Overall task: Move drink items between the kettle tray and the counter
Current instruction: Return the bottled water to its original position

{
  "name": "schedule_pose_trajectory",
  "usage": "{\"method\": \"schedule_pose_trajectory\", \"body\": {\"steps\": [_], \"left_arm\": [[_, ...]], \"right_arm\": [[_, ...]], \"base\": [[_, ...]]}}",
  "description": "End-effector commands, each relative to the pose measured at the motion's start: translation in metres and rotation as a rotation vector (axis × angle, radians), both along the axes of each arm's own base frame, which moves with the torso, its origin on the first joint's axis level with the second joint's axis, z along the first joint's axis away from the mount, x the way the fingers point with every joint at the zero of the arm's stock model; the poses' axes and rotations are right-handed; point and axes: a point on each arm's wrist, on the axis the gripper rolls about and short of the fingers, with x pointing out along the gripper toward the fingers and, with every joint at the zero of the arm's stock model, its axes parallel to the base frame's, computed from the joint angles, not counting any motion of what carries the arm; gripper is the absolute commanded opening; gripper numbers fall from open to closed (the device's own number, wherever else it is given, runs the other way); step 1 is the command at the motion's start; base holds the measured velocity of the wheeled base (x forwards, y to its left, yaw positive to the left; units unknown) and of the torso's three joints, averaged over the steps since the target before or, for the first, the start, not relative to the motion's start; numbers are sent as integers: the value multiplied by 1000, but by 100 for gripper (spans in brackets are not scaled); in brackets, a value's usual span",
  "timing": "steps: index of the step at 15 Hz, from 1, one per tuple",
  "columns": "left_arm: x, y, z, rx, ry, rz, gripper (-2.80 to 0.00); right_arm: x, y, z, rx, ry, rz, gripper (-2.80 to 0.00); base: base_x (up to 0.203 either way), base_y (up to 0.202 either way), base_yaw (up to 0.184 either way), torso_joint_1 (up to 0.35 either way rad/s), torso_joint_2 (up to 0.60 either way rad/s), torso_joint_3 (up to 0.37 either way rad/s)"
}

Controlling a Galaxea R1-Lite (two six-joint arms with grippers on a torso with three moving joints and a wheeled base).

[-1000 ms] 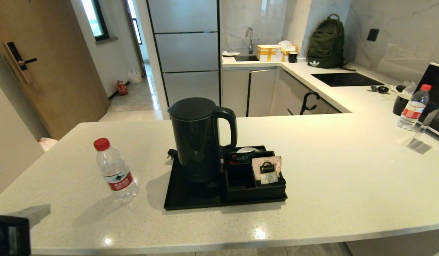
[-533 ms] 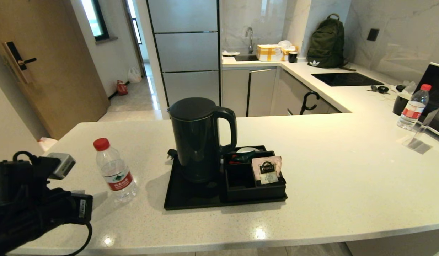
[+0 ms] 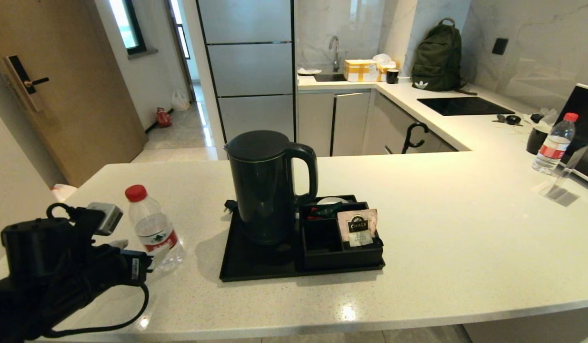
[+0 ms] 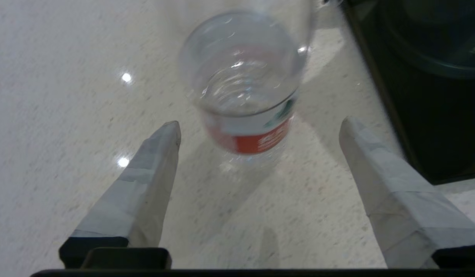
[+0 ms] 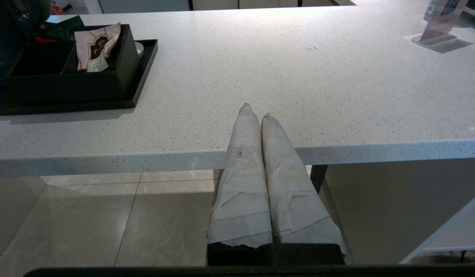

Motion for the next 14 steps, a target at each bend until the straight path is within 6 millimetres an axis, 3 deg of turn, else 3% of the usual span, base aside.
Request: {"method": "schedule_pose_trajectory", "body": {"steps": [1, 3, 12, 13, 14], "left_arm": [[5, -5, 2, 5, -12, -12, 0], [20, -9, 1, 44, -19, 53, 0], [48, -10, -15, 60, -34, 88, 0], [51, -10, -17, 66, -56, 101, -280], [51, -10, -18, 70, -60, 106, -280]], "right_arm": [[0, 0, 0, 0, 1, 1, -280], [0, 0, 0, 0, 1, 1, -280], [0, 0, 0, 0, 1, 1, -280], [0, 0, 0, 0, 1, 1, -280], [0, 0, 0, 0, 1, 1, -280]], "base": [[0, 0, 0, 0, 0, 0], [0, 0, 0, 0, 0, 0], [0, 0, 0, 0, 0, 0], [0, 0, 0, 0, 0, 0], [0, 0, 0, 0, 0, 0]]}}
